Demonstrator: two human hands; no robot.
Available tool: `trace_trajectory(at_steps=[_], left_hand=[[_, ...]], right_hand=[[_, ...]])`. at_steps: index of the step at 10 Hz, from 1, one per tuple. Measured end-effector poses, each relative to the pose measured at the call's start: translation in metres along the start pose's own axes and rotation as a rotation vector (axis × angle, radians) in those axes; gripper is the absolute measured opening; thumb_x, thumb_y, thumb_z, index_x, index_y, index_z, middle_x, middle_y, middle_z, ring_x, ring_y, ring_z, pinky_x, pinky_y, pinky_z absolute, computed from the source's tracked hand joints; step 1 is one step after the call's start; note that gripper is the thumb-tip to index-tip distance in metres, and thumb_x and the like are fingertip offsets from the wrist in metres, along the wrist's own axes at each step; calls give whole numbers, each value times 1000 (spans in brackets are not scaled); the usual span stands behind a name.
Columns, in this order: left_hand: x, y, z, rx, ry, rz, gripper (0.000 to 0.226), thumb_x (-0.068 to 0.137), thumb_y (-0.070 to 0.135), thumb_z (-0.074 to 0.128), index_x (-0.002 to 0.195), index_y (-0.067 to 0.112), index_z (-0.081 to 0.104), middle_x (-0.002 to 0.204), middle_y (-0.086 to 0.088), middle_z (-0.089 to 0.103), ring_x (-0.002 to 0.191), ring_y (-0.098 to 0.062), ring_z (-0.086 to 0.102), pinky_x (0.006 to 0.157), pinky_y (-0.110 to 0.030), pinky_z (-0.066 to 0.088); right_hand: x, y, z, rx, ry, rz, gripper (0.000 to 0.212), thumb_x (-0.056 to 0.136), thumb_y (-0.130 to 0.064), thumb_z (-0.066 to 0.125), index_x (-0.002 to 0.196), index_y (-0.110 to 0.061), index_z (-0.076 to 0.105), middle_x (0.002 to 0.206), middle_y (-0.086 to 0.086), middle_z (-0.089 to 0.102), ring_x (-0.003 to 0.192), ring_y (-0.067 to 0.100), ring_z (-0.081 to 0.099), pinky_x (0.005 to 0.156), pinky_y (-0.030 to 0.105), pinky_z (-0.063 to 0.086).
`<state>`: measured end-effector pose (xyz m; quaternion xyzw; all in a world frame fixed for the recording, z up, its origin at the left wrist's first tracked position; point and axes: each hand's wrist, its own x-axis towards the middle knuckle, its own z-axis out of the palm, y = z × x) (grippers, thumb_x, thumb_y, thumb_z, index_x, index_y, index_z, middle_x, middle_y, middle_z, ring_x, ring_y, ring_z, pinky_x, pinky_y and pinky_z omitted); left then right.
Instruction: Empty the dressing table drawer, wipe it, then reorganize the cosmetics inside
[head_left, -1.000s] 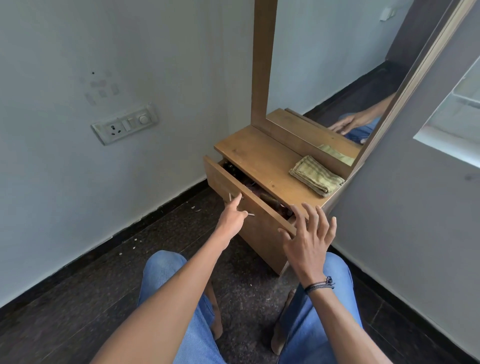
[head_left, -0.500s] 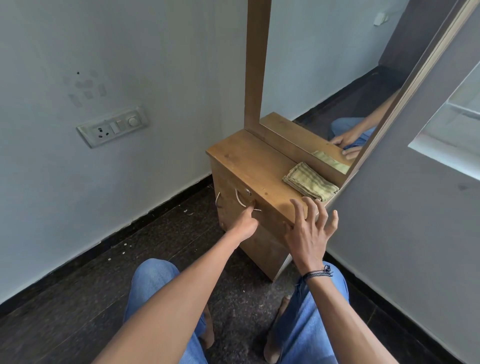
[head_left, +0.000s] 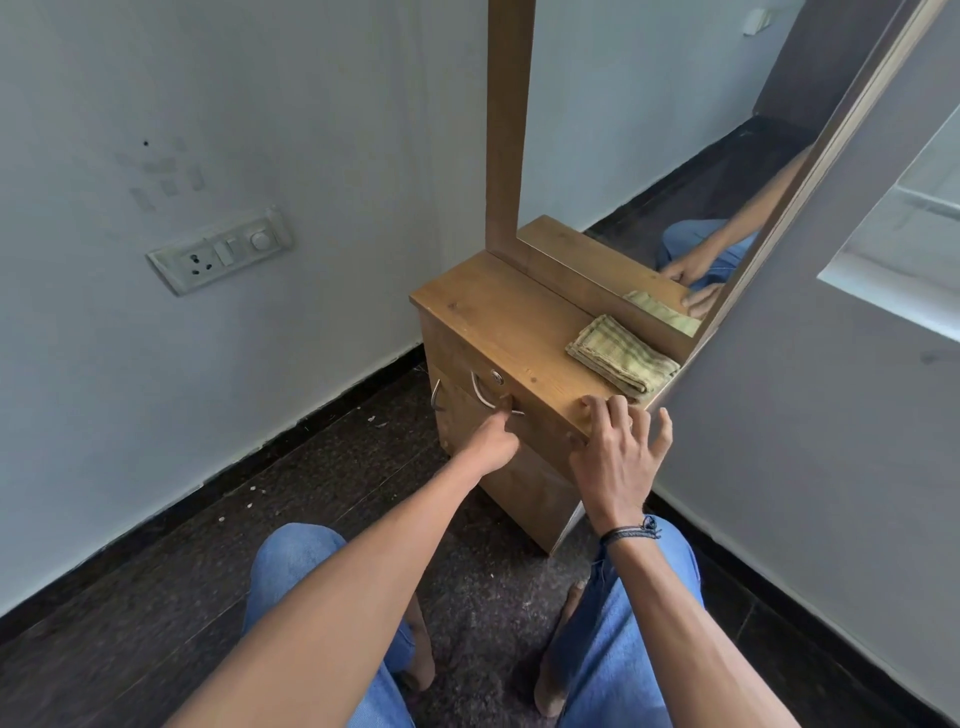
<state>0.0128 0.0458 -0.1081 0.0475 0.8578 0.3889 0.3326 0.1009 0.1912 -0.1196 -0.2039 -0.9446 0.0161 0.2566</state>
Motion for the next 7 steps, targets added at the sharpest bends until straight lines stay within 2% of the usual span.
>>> trace_trajectory(at_steps=[1,2,3,4,5,6,7], left_hand=[[-3,4,3,26,-25,-1,81,97,11,41,161,35,-3,166,-3,21,145,-32,32,113,-34,37],[-11,8,5,5,-6,-1,81,96,9,41,162,31,-1,167,-4,20,147,-31,30,115,-34,35],[-21,11,-1,-11,21,23,71,97,6,39,162,23,14,166,-3,21,147,-26,32,106,-26,33],[-37,13,-6,13,22,50,67,98,5,38,161,20,21,167,-4,21,150,-26,26,119,-33,27],[-48,15,-10,79,23,63,65,98,3,35,160,18,23,167,-2,20,153,-24,21,123,-37,23],[-59,14,-20,189,103,94,70,95,1,34,159,27,26,166,0,25,151,-26,27,120,-42,30],[-62,9,-30,170,352,136,65,94,1,40,152,30,42,158,5,40,141,-23,42,105,-38,44]], right_hand=[[-2,-1,0,9,23,-18,49,67,-15,80,113,-19,64,108,1,60,104,29,54,114,51,30],[-2,-4,-4,19,27,-26,47,66,-13,79,110,-16,63,104,4,59,97,30,54,105,46,37],[-2,-6,-10,8,-6,-25,48,65,-12,80,110,-15,64,104,5,59,95,30,53,100,44,38],[-1,-8,-17,-20,-51,-48,46,66,-14,81,109,-17,64,106,4,59,96,29,53,99,44,38],[0,-7,-19,-59,-62,-60,43,70,-19,82,109,-17,63,107,4,58,97,29,54,100,47,38],[0,-7,-26,-61,-90,-65,47,70,-21,82,112,-17,62,108,5,56,99,30,55,103,51,36],[3,-6,-22,-39,-125,-35,47,73,-38,79,114,-21,61,111,0,54,105,28,55,107,54,31]])
